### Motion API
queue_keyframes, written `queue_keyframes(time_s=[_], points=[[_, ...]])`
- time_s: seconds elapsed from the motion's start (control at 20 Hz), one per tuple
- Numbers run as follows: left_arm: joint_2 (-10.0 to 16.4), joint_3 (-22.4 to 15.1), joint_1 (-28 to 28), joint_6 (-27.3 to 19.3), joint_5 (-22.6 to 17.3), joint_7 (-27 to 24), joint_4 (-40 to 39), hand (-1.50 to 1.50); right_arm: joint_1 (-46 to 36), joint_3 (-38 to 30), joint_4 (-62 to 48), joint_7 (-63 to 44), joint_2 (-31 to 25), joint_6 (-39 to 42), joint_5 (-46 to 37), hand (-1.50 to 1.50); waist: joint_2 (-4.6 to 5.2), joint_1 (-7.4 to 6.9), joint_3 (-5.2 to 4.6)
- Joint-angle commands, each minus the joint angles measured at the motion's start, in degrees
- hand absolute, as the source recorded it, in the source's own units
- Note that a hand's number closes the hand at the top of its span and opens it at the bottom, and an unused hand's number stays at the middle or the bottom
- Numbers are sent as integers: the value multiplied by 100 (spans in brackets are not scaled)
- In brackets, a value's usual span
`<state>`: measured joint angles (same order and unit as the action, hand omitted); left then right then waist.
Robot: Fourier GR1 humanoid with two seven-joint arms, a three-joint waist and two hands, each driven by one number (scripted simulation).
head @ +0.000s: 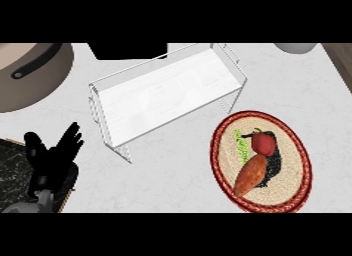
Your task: Pick the sweet potato from the placemat and place it in the tiered shelf
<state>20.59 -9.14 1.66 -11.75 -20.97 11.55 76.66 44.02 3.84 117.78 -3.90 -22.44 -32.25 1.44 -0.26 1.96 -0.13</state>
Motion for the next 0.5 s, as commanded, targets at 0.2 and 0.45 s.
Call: queue_keyframes(time_s=[0.2, 0.45], points=[[-73, 7, 381, 199, 45, 67, -295, 0, 214, 636, 1894, -2830, -887, -1, -1426, -150, 94, -261, -15], [63, 96, 371, 404, -32, 173, -178, 0, -733, 570, 1909, -4883, -917, -79, -2335, -150, 114, -418, -12]])
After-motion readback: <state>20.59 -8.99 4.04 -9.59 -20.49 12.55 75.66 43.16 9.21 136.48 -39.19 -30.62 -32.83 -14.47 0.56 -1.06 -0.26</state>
